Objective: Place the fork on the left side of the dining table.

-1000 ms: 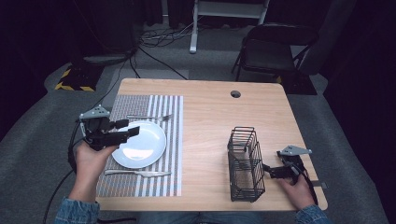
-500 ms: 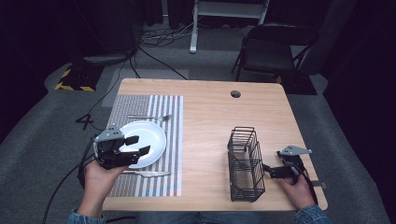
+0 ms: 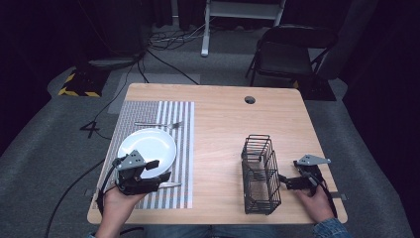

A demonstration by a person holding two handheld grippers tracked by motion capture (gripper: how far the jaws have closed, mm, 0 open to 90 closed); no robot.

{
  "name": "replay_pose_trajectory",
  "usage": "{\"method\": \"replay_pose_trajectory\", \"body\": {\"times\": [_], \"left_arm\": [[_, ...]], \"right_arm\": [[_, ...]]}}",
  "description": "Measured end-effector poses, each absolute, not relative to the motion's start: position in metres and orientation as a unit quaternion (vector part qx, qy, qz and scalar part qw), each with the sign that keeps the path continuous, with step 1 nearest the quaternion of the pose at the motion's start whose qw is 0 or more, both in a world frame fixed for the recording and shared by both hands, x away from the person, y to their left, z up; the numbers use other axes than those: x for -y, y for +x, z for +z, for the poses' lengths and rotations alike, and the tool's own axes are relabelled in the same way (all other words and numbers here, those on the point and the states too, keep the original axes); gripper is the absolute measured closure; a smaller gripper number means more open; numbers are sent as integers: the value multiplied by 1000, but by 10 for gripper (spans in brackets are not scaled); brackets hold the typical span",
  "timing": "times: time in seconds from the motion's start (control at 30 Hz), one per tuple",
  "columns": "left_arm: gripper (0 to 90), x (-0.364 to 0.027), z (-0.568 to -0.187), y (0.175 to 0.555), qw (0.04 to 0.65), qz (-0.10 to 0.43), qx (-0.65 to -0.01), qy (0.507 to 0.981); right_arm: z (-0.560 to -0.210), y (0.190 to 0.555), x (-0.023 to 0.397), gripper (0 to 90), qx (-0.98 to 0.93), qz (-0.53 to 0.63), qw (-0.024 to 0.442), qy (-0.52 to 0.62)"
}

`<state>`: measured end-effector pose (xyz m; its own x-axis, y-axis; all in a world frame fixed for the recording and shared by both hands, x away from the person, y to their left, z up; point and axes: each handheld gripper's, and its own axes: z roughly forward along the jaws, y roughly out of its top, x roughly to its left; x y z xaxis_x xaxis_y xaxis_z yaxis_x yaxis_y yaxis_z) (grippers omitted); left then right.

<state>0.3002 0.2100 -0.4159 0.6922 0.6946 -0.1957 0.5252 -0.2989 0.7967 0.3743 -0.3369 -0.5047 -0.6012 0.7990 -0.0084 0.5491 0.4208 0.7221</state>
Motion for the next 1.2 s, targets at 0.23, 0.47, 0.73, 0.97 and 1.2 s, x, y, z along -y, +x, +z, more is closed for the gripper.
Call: {"method": "replay_pose_trajectory", "body": {"times": [0.23,0.47,0.73,0.97,1.2], "left_arm": [[376,-196,-436,298,430,80,-384,813],[375,-175,-453,294,392,72,-360,844],[370,-154,-471,294,339,56,-337,877],[373,-136,-481,291,323,54,-313,891],[392,-116,-490,292,338,58,-307,888]], "right_arm": [[-505,374,337,67,-824,349,178,409],[-505,374,337,67,-824,349,178,409],[-505,374,337,68,-824,349,178,408],[-505,374,337,68,-824,349,178,408],[-505,374,337,68,-825,349,178,408]]}}
